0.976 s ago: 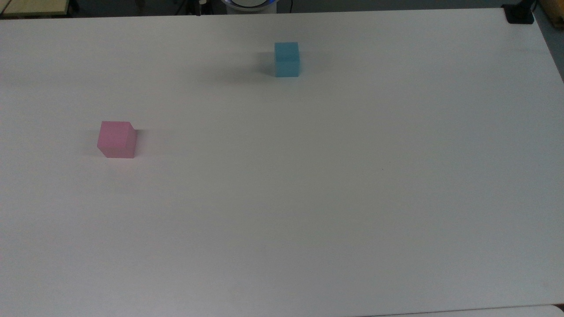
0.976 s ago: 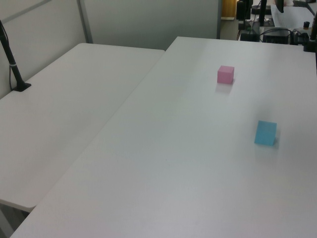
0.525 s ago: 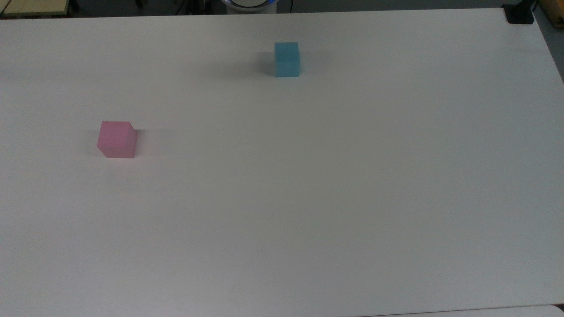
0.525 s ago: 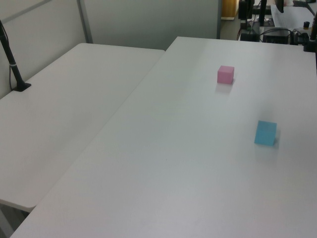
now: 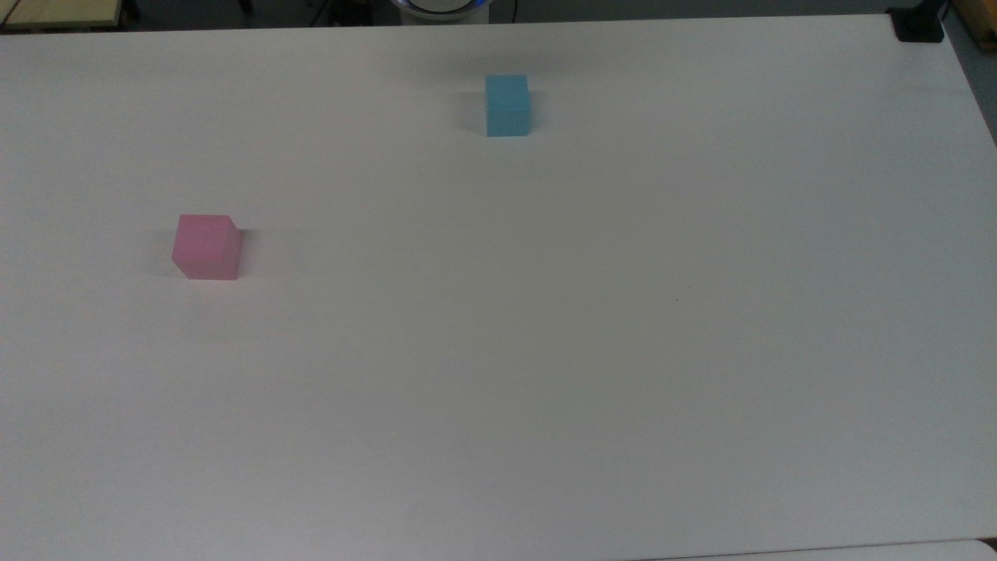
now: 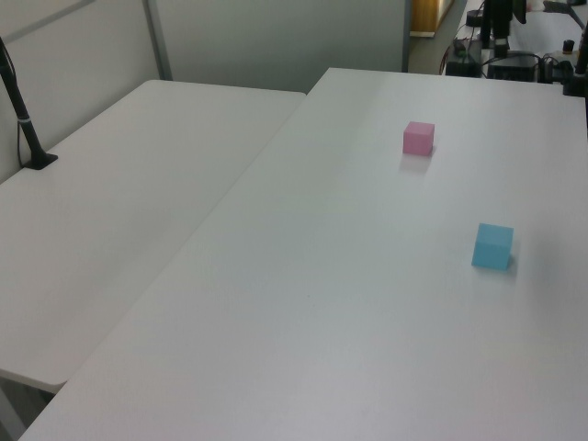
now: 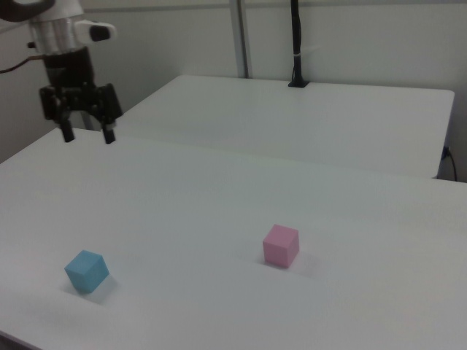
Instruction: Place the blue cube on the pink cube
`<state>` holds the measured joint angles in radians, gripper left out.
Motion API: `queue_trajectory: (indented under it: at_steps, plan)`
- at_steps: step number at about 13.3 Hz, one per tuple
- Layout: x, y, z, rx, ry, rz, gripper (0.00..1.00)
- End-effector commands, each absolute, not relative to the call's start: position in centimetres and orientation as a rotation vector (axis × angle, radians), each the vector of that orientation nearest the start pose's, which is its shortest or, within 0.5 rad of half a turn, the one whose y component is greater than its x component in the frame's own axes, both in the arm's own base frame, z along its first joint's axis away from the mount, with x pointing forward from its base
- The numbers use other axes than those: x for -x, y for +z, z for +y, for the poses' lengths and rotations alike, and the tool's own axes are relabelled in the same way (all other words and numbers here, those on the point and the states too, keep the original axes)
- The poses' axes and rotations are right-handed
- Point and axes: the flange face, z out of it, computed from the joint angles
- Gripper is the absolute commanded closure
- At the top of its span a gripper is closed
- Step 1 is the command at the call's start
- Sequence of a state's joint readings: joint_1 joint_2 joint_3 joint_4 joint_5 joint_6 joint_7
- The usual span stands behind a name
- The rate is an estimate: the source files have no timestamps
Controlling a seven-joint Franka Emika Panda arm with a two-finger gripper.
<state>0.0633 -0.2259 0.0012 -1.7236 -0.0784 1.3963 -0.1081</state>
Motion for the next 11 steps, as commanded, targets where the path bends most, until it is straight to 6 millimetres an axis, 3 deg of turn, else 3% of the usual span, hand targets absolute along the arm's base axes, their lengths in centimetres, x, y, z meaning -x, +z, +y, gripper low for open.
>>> queue_trajectory:
  at_steps: [1,4,7,9,11]
  plan:
    - [-43.1,65.9,5.2,3.159,0.209,-0.371,0.00]
    - [-42.0,66.3,8.1,3.153,0.190,-0.322,0.00]
    - [-41.6,65.8,8.5,3.135,0.197,-0.284,0.00]
    - [-41.4,63.5,8.6,3.114,0.274,-0.284,0.00]
    - [-41.6,59.0,8.8,3.113,0.334,-0.286,0.00]
